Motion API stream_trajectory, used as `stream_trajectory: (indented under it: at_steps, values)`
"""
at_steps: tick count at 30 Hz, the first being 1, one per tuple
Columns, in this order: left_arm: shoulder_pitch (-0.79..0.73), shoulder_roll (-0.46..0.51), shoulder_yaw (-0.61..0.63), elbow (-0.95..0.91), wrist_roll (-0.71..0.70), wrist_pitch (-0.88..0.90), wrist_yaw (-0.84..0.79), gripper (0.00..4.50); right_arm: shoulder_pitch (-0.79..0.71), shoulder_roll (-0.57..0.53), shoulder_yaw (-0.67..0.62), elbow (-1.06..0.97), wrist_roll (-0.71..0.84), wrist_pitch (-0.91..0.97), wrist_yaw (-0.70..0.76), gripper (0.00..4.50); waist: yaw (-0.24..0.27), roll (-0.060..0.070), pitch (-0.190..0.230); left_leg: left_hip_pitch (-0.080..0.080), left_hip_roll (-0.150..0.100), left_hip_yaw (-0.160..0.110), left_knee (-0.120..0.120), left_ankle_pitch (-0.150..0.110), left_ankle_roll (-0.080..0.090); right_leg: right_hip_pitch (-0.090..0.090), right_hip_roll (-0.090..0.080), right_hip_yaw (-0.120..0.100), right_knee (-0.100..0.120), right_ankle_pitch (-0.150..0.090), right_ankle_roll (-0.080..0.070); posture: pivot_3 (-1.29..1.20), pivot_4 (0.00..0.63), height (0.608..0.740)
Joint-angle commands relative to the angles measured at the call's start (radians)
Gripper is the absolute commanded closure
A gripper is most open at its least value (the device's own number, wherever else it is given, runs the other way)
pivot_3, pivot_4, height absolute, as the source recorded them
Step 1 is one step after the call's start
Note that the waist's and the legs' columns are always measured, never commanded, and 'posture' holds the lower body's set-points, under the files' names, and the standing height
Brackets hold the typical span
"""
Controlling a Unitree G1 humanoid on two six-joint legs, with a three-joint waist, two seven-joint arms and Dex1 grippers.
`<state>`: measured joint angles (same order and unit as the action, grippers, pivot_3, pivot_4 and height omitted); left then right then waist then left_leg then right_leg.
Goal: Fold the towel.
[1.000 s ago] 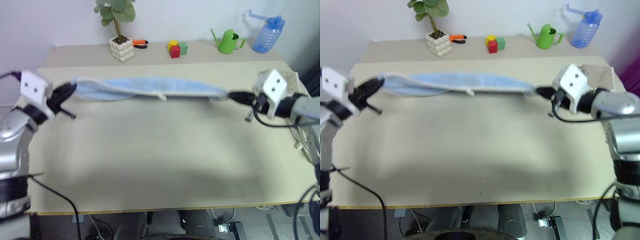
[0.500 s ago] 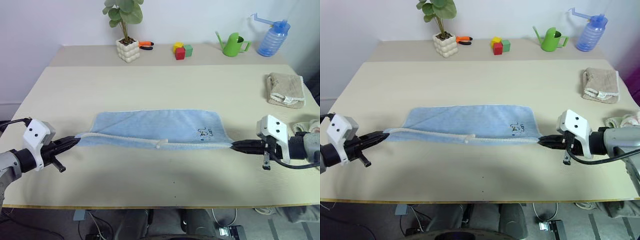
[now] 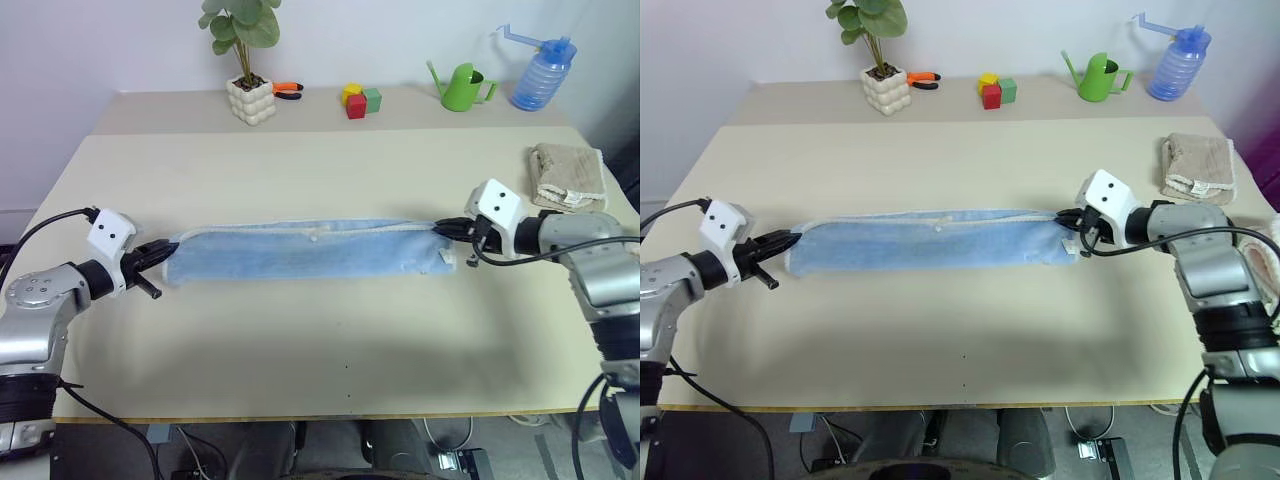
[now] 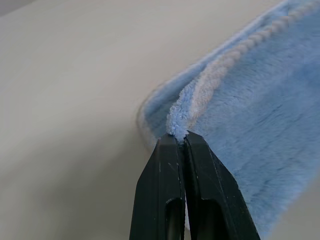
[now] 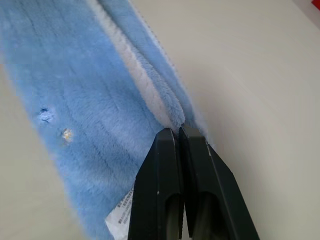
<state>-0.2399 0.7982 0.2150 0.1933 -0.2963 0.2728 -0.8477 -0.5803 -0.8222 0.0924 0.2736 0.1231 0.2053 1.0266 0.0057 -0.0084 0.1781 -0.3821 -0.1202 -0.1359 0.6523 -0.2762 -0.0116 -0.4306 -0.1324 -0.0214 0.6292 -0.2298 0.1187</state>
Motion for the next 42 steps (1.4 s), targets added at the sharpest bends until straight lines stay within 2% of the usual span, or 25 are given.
stream_trajectory:
  at_steps: [1, 9, 14, 17, 18, 21, 24, 30, 32, 33, 35, 36, 42]
  values:
    - [-0.038, -0.006, -0.001, 0.043, 0.012, -0.036, -0.007, 4.5, -0.069, 0.023, 0.009, 0.099, -0.037, -0.079, 0.001, 4.47, 0.0, 0.0, 0.0, 0.0, 0.0, 0.0, 0.0, 0.0, 0.0, 0.0, 0.0, 0.0, 0.0, 0.0, 0.0, 0.0, 0.15, 0.732]
    - [-0.043, -0.028, 0.003, 0.091, 0.029, -0.069, 0.018, 4.5, -0.15, 0.089, 0.021, 0.268, -0.086, -0.189, -0.01, 4.47, -0.012, 0.0, 0.0, 0.0, 0.0, 0.0, 0.0, 0.0, 0.0, 0.0, 0.0, 0.0, 0.001, 0.0, 0.0, 0.0, 0.15, 0.732]
    - [-0.039, -0.04, 0.02, 0.106, 0.019, -0.061, 0.048, 4.5, -0.163, 0.108, 0.004, 0.33, -0.117, -0.239, -0.068, 4.47, -0.019, 0.0, 0.0, 0.0, -0.001, -0.001, 0.0, 0.0, 0.0, 0.0, 0.0, 0.0, 0.001, 0.0, 0.0, 0.0, 0.15, 0.732]
    - [-0.041, -0.048, 0.03, 0.121, 0.019, -0.056, 0.069, 3.65, -0.167, 0.116, -0.006, 0.351, -0.112, -0.232, -0.085, 4.5, -0.021, 0.0, 0.0, 0.0, -0.001, -0.001, 0.0, 0.0, -0.001, -0.001, 0.0, 0.0, 0.002, 0.0, 0.0, 0.0, 0.15, 0.732]
    - [-0.041, -0.05, 0.032, 0.123, 0.017, -0.052, 0.071, 3.16, -0.163, 0.117, -0.009, 0.346, -0.106, -0.227, -0.08, 4.22, -0.021, 0.0, 0.0, 0.0, -0.001, -0.001, 0.0, 0.0, -0.001, -0.001, 0.0, 0.0, 0.002, 0.0, 0.0, 0.0, 0.15, 0.732]
    - [-0.037, -0.058, 0.048, 0.114, 0.003, -0.043, 0.082, 1.68, -0.141, 0.109, -0.019, 0.32, -0.108, -0.228, -0.097, 3.11, -0.02, 0.0, 0.0, 0.0, -0.001, -0.001, 0.0, 0.0, -0.001, -0.001, 0.0, 0.0, 0.002, 0.0, 0.0, 0.0, 0.15, 0.732]
    - [-0.027, -0.066, 0.088, 0.101, -0.004, -0.044, 0.134, 0.12, -0.103, 0.084, -0.046, 0.256, -0.102, -0.217, -0.117, 1.58, -0.02, 0.0, 0.0, 0.0, -0.001, -0.001, 0.0, 0.0, -0.001, -0.001, 0.0, 0.0, 0.002, 0.0, 0.0, 0.0, 0.15, 0.732]
    - [0.022, -0.086, 0.148, 0.029, -0.056, 0.003, 0.159, 0.05, -0.011, 0.051, -0.124, 0.077, -0.06, -0.124, -0.144, 1.58, -0.018, 0.0, 0.0, 0.0, -0.001, -0.001, 0.0, 0.0, -0.001, -0.001, 0.0, 0.001, 0.002, 0.0, 0.0, 0.0, 0.15, 0.732]
    - [0.045, -0.094, 0.152, -0.029, -0.056, 0.005, 0.176, 0.05, 0.046, 0.041, -0.195, -0.028, 0.021, 0.003, -0.139, 1.58, -0.018, 0.0, 0.0, 0.0, -0.001, -0.001, 0.0, 0.0, -0.001, -0.001, 0.0, 0.001, 0.002, 0.0, 0.0, 0.0, 0.15, 0.732]
    - [0.048, -0.098, 0.153, -0.059, -0.061, 0.008, 0.183, 0.0, 0.077, 0.038, -0.229, -0.085, 0.068, 0.072, -0.132, 1.02, -0.015, 0.0, 0.0, 0.0, -0.001, -0.001, 0.0, 0.0, -0.001, -0.001, 0.0, 0.001, 0.002, 0.0, 0.0, 0.0, 0.15, 0.732]
    - [0.044, -0.109, 0.148, -0.12, -0.076, 0.024, 0.192, 0.0, 0.134, 0.045, -0.292, -0.193, 0.149, 0.198, -0.146, 0.25, -0.011, 0.0, 0.0, -0.001, -0.001, -0.002, 0.001, 0.0, -0.001, 0.0, 0.0, 0.0, 0.001, 0.0, 0.0, 0.0, 0.15, 0.732]
    - [0.04, -0.115, 0.145, -0.149, -0.083, 0.035, 0.196, 0.0, 0.158, 0.052, -0.32, -0.241, 0.183, 0.254, -0.161, 0.06, -0.01, 0.0, 0.0, -0.001, -0.001, -0.002, 0.001, 0.0, 0.0, 0.0, 0.0, 0.001, 0.001, 0.0, 0.0, 0.0, 0.15, 0.732]
    - [-0.02, -0.185, -0.07, -0.417, -0.102, 0.09, 0.142, 0.0, 0.378, 0.188, -0.542, -0.598, 0.507, 0.711, -0.355, 0.06, 0.011, 0.0, -0.001, -0.001, -0.001, -0.002, 0.001, 0.0, 0.0, 0.0, -0.001, 0.002, 0.001, 0.001, 0.001, 0.0, 0.15, 0.732]
